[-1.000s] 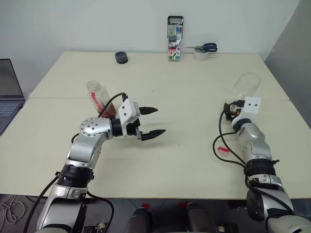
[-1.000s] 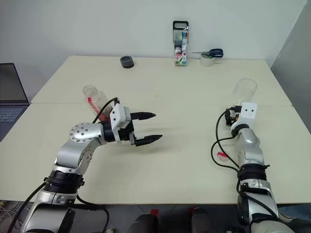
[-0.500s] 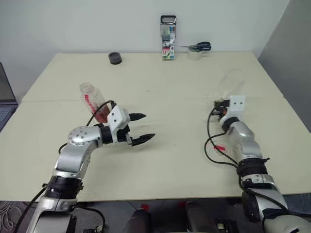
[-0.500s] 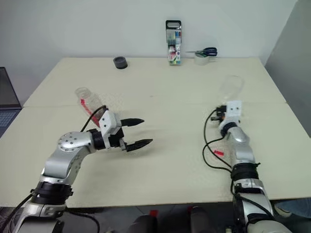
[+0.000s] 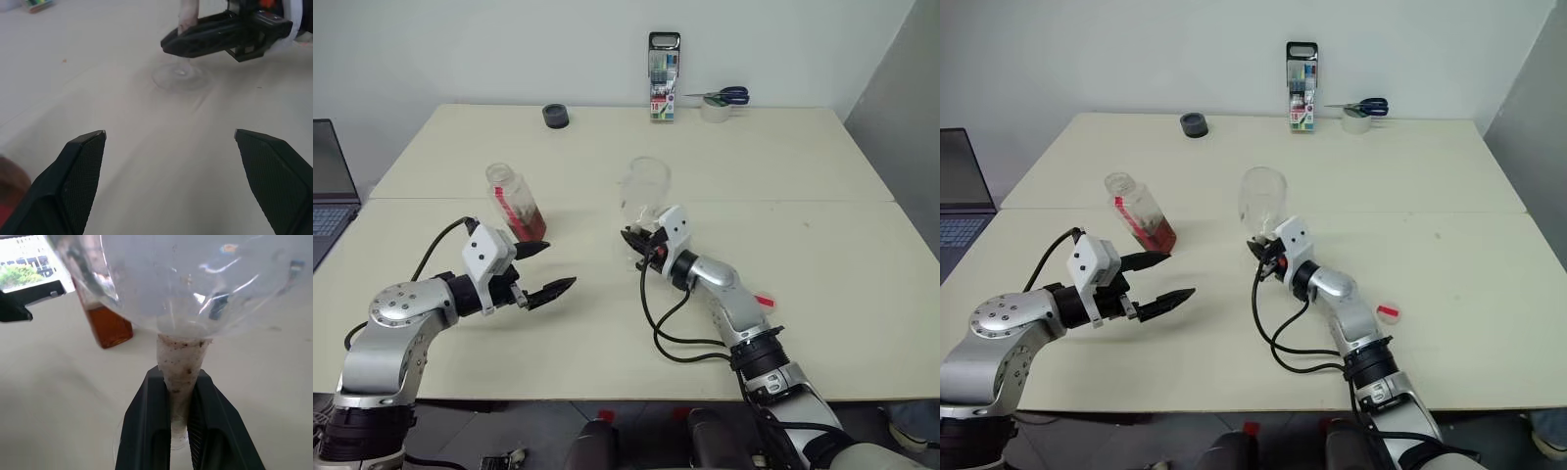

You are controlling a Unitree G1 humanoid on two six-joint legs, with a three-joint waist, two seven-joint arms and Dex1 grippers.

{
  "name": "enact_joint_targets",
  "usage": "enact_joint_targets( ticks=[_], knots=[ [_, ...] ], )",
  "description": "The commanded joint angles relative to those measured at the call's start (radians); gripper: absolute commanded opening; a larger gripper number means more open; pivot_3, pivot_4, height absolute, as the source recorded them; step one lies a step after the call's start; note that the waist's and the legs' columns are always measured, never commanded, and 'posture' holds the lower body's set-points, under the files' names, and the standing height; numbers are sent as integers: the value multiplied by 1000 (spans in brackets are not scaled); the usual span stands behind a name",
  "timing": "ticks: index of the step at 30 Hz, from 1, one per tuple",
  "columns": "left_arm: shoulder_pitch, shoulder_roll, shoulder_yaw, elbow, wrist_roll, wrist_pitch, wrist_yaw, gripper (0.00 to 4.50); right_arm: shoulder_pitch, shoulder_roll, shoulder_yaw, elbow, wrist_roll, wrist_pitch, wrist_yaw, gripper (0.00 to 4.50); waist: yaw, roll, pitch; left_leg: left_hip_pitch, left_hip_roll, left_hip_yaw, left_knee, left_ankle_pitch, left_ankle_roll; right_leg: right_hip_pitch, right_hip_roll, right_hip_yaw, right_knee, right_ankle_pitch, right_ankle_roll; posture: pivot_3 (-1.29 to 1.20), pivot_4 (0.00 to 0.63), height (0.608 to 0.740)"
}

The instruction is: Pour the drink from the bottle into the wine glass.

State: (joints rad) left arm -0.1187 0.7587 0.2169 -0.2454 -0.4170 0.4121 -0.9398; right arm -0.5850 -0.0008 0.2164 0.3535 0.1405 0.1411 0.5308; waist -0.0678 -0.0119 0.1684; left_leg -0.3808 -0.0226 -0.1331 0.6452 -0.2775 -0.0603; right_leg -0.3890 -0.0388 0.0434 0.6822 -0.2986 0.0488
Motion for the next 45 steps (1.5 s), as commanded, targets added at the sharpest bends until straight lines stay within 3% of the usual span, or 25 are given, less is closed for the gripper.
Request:
enact_joint_targets(
  ticks=[1, 9, 10, 39, 42, 45],
  knots=[
    [2, 14, 34, -57, -21, 16, 27, 4500, -17, 5, 10, 12, -19, -59, 21, 147, 1, 0, 0, 0, 0, 0, 0, 0, 0, 0, 0, 0, 0, 0, 0, 0, 150, 740],
    [-36, 9, 23, -109, -42, 63, 67, 4500, -15, 2, 38, 86, -79, -129, 34, 147, 1, 0, 0, 0, 1, 0, 0, 0, 0, 0, 1, 0, 0, 0, 0, 0, 150, 740],
    [-48, 9, 20, -113, -46, 69, 69, 4500, -16, 2, 39, 91, -86, -135, 31, 497, 1, 0, 0, 0, 1, 0, 0, 0, 0, 0, 1, 0, 0, 0, 0, 0, 150, 740],
    [-101, 2, -17, -123, -58, 79, 82, 4500, 8, -2, 49, 54, -133, -173, 24, 497, 2, 0, 0, 0, 1, 1, 0, 0, 0, 0, 1, 0, 0, 0, 0, 0, 150, 740],
    [-98, 4, -17, -116, -56, 73, 76, 4500, -2, 6, 28, 66, -113, -159, 17, 1188, 3, 0, 0, 0, 1, 1, 0, 0, 0, 0, 1, 0, 0, 0, 0, 0, 150, 740],
    [-99, 5, -19, -110, -54, 69, 72, 4500, -4, 8, 27, 66, -109, -157, 25, 2208, 3, 0, 0, 1, 1, 1, 0, 0, 0, 0, 1, 0, 0, 0, 0, 0, 150, 740]
  ],
)
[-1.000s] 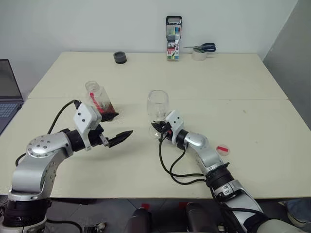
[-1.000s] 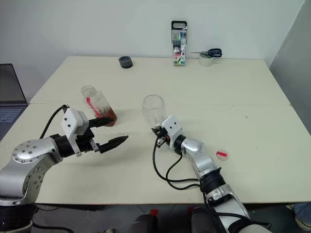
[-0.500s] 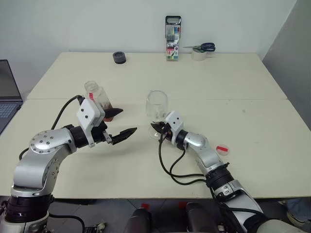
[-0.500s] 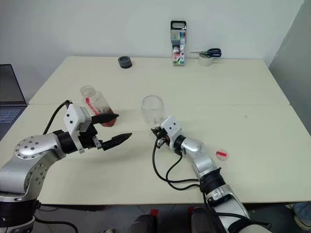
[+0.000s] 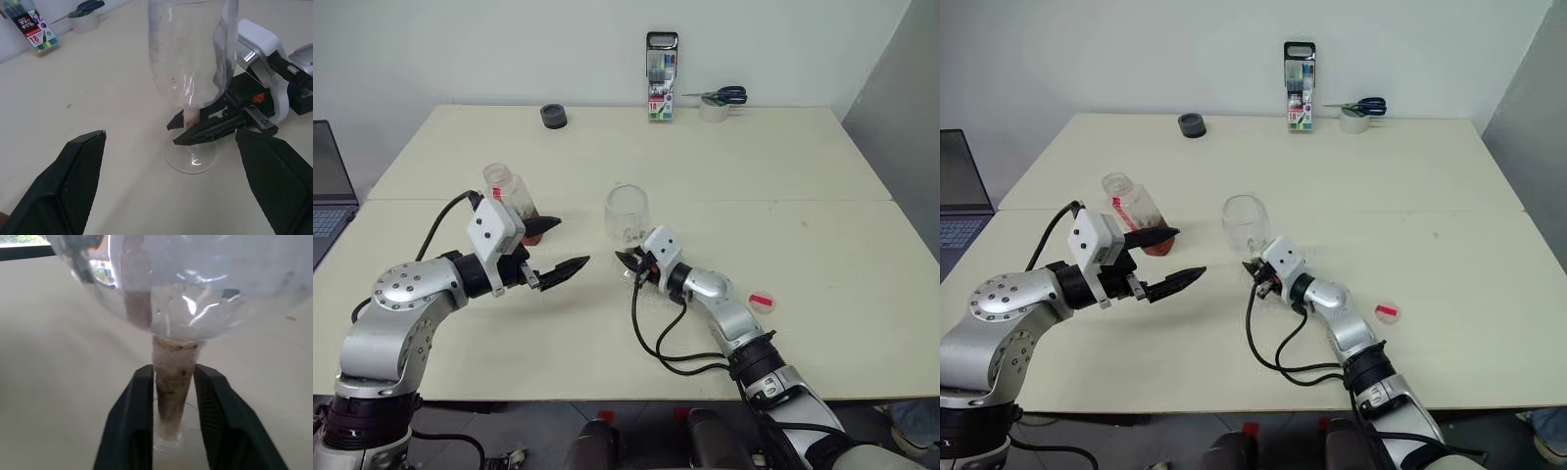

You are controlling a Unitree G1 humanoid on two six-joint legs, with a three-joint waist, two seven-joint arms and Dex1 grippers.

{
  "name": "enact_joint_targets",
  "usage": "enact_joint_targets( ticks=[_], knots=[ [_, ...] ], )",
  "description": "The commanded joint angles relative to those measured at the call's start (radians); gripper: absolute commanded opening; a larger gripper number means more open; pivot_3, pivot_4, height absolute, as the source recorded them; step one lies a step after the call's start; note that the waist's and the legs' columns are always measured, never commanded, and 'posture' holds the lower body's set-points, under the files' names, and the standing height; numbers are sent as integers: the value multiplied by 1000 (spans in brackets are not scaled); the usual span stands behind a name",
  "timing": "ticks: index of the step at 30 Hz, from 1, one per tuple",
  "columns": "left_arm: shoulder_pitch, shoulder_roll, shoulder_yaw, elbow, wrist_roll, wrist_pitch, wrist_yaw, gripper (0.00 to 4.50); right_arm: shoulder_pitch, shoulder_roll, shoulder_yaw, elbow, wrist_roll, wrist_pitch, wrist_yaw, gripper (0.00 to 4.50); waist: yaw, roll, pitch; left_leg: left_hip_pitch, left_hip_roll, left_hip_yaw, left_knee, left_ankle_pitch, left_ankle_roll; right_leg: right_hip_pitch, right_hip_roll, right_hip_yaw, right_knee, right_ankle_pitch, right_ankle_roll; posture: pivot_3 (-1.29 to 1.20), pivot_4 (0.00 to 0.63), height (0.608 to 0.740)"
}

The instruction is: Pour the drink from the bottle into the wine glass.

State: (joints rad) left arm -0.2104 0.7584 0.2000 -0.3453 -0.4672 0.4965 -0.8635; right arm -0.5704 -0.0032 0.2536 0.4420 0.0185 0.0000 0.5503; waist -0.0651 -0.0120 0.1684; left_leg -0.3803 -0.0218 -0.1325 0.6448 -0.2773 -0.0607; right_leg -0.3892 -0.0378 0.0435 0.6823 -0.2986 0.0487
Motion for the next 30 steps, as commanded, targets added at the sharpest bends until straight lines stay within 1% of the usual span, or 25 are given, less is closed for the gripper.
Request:
enact_joint_targets(
  ticks=[1, 2, 3, 6, 7, 12, 17, 24, 27, 30],
  knots=[
    [-8, 5, -3, -9, -3, -16, -5, 4500, -19, 10, -9, -24, 12, -17, 7, 2521, 0, 0, 0, 0, 0, 0, 0, 0, 0, 0, 0, 0, 0, 0, 0, 0, 150, 740],
    [-8, 6, -4, -8, -2, -17, -6, 4500, -17, 10, -8, -28, 14, -15, 9, 2916, 0, 0, 0, 0, 0, 0, 0, 0, 0, 0, 0, 0, 0, 0, 0, 0, 150, 740],
    [-9, 6, -5, -7, -1, -17, -6, 4500, -15, 10, -6, -33, 14, -14, 11, 3196, 0, 0, 0, 0, 0, 0, 0, 0, 0, 0, 0, 0, 0, 0, 0, 0, 150, 740],
    [-9, 4, -8, -5, 2, -20, -7, 4500, -7, 8, -4, -47, 17, -9, 16, 4258, 0, 0, 0, 0, 0, 0, 0, 0, 0, 0, 0, 0, 0, 0, 0, 0, 150, 740],
    [-8, 4, -9, -4, 3, -21, -7, 4500, -4, 8, -4, -51, 18, -7, 17, 4482, 0, 0, 0, 0, 0, 0, 0, 0, 0, 0, 0, 0, 0, 0, 0, 0, 150, 740],
    [-3, -6, -5, -3, -7, -22, 1, 4500, 26, -18, -14, -114, 40, 34, 48, 4482, 1, 0, 0, 0, 0, 0, 0, 0, 0, 0, 0, 0, 0, 0, 0, 0, 150, 740],
    [11, -17, 10, -1, -14, -24, 7, 4500, 66, -77, -17, -224, 68, 104, 88, 4482, 2, 0, 0, 0, 0, 0, 0, 0, 0, 0, 0, 0, 0, 0, 0, 0, 150, 740],
    [56, -34, 21, 0, -6, -28, 28, 4500, 171, -228, -26, -437, 67, 204, 124, 4482, 7, 0, 0, 0, 0, 0, 0, 0, 1, 0, 0, 0, -1, 0, 0, 0, 150, 740],
    [109, -59, 21, 36, 70, -85, 90, 4500, 258, -309, -49, -578, 95, 270, 149, 4482, 8, 0, 0, 0, 0, 0, 0, 0, 1, 0, 0, 0, -1, 0, 0, 0, 150, 740],
    [139, -101, 44, 74, 103, -114, 168, 4500, 319, -363, -59, -698, 128, 289, 172, 4482, 9, 0, 0, 0, 0, 0, 0, 0, 1, 1, -1, 0, -1, 0, 0, 0, 150, 740]
  ],
)
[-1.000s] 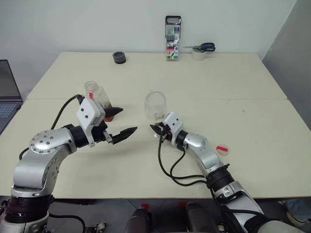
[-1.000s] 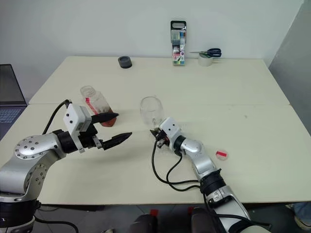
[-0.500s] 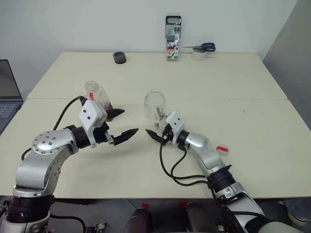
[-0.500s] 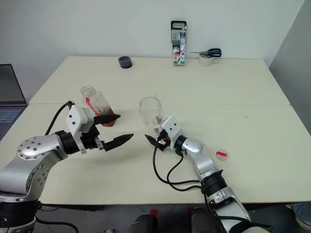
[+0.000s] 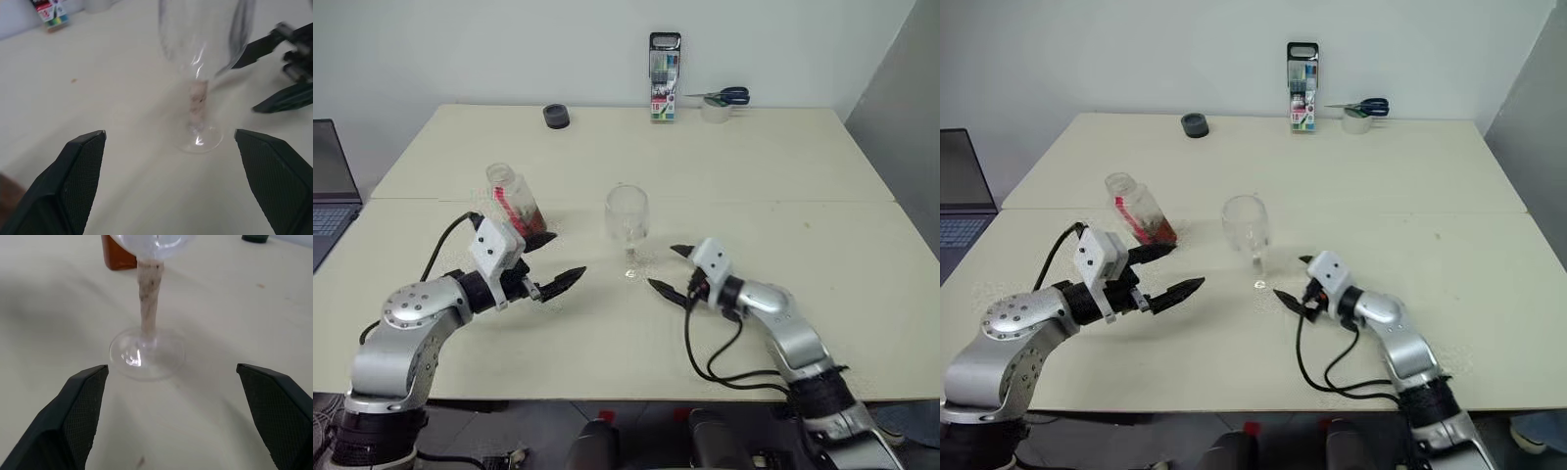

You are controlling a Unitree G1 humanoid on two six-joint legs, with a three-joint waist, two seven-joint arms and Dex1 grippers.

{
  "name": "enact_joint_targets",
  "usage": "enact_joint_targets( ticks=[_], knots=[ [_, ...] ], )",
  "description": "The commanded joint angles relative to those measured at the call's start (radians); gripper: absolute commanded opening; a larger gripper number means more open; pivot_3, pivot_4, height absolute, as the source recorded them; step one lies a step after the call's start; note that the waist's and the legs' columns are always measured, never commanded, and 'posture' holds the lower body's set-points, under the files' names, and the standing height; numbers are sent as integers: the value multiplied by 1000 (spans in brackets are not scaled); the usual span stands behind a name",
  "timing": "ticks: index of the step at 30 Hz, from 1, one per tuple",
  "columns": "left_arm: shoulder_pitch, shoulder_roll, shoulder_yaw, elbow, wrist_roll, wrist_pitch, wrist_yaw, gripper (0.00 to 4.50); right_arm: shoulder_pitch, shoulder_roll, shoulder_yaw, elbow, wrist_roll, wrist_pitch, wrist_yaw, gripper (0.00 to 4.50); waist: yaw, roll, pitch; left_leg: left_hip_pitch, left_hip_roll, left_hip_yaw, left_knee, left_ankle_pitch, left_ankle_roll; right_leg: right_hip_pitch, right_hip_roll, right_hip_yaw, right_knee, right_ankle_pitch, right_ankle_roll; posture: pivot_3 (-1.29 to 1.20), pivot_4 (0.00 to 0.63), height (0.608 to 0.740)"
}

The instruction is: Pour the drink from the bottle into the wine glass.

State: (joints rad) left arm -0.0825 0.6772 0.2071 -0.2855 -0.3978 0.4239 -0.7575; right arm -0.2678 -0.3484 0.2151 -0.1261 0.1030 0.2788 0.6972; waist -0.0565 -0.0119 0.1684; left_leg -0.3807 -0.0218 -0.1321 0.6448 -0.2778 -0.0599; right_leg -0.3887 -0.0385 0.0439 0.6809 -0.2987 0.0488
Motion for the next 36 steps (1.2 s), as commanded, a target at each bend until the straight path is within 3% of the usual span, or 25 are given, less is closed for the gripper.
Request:
enact_joint_targets(
  ticks=[1, 12, 36],
  knots=[
    [18, -35, 44, 28, 47, -54, 89, 4500, 33, -32, -27, -168, 64, 19, 38, 4482, 0, 0, 0, 0, 0, 0, 0, 0, 0, 0, 0, 0, 0, 0, 0, 0, 150, 740],
    [-23, -141, 129, 201, 99, -128, 299, 4500, 77, -163, -78, -432, 293, 195, 128, 4482, 12, -1, -1, 0, 0, -1, 1, 0, 0, 1, 0, -2, 0, 0, 0, 0, 150, 740],
    [-302, -116, 69, 514, 150, -227, 264, 4500, 81, -191, -64, -491, 315, 230, 65, 4482, 24, -2, -1, 0, 0, -1, 1, 0, 0, 1, 0, -2, 0, 0, 0, 0, 150, 740]
  ],
)
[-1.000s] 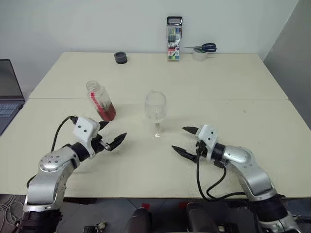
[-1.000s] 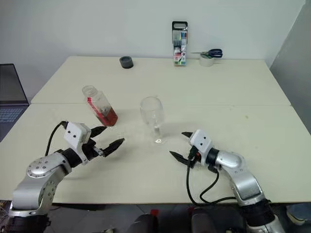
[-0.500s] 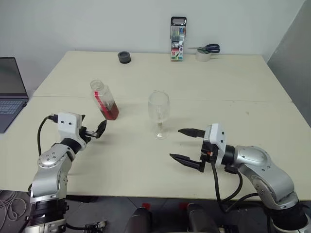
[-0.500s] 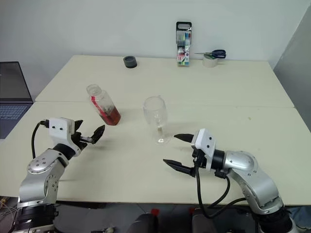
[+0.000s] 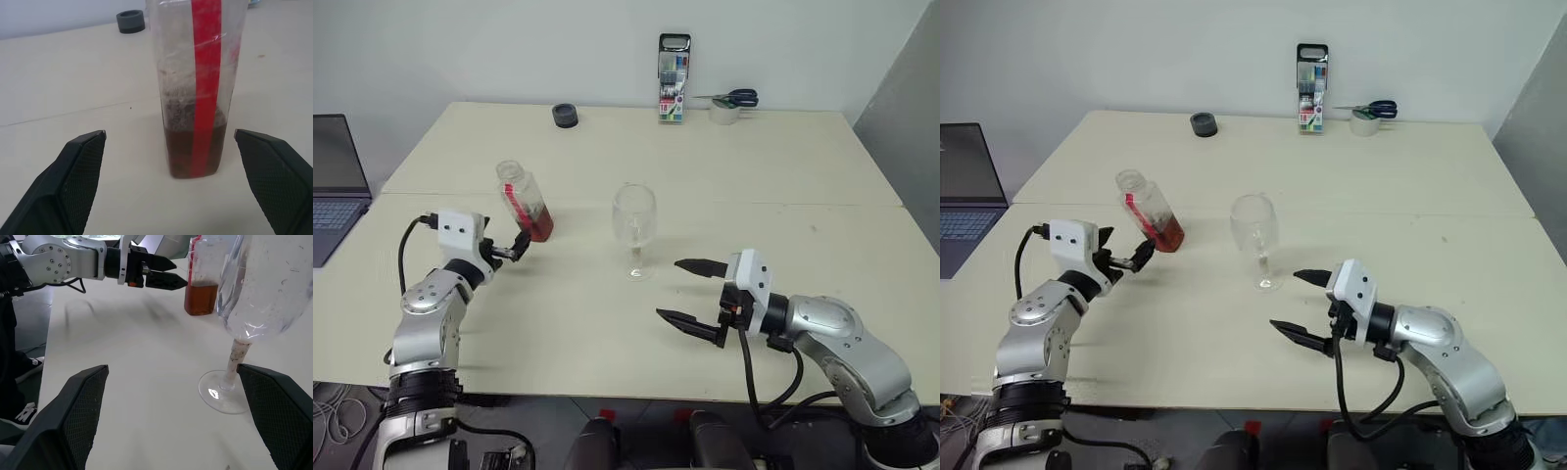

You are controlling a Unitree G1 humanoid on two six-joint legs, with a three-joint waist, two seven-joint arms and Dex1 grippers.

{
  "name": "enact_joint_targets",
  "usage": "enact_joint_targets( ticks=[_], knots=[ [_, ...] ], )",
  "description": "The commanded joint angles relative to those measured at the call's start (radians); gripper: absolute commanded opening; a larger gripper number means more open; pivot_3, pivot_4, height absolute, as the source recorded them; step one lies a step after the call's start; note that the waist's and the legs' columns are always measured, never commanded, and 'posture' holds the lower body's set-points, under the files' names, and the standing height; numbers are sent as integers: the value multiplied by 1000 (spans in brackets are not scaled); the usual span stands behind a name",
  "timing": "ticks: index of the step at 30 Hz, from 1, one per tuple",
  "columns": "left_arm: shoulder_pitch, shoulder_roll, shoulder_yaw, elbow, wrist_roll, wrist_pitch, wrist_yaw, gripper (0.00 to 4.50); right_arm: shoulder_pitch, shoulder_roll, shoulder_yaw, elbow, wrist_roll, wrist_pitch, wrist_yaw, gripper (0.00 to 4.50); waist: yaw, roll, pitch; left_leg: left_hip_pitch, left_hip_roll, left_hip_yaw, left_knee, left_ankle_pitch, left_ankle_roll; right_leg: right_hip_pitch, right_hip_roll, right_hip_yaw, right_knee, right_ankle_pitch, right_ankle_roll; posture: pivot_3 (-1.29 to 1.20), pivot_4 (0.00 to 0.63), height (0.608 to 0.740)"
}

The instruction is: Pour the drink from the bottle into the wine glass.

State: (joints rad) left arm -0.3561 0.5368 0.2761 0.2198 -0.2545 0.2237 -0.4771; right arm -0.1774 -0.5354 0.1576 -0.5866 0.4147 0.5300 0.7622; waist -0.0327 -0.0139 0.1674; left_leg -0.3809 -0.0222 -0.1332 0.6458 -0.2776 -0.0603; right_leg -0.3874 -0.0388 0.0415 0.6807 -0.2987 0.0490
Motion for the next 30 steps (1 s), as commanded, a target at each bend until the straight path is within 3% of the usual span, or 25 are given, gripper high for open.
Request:
enact_joint_targets(
  ticks=[1, 16, 19, 26, 30],
  knots=[
    [-40, 27, -1, 21, 8, -28, -18, 4500, -12, -5, -5, -29, 2, -22, 0, 4482, -1, 0, 0, 0, 0, 0, 0, 0, 0, 0, 0, 0, 0, 0, 0, 0, 150, 740],
    [-179, 20, -41, 169, 33, -59, -43, 4500, -36, 6, 5, -29, 1, -18, -15, 4482, 0, 0, 0, 0, 0, 0, 0, 0, -1, 0, 0, 0, 0, 0, 0, 0, 150, 740],
    [-202, 18, -46, 206, 38, -73, -47, 3863, -36, 5, 4, -28, 2, -17, -16, 4500, 0, 0, 0, 0, 0, 0, 0, 1, -1, 0, 0, 0, 0, 0, 0, 0, 150, 740],
    [-205, 11, -55, 217, 35, -78, -60, 1864, -32, 2, 1, -34, 1, -17, -24, 4500, -1, 0, 0, 0, 0, 0, 0, 0, -1, 0, 0, 0, 0, 0, 0, 0, 150, 740],
    [-192, 7, -68, 176, 35, -73, -74, 1695, -28, 0, -3, -41, 0, -18, -33, 4500, -1, 0, 0, 0, 0, 0, 0, 0, -1, 0, 0, 0, 0, 0, 0, 0, 150, 740]
  ],
)
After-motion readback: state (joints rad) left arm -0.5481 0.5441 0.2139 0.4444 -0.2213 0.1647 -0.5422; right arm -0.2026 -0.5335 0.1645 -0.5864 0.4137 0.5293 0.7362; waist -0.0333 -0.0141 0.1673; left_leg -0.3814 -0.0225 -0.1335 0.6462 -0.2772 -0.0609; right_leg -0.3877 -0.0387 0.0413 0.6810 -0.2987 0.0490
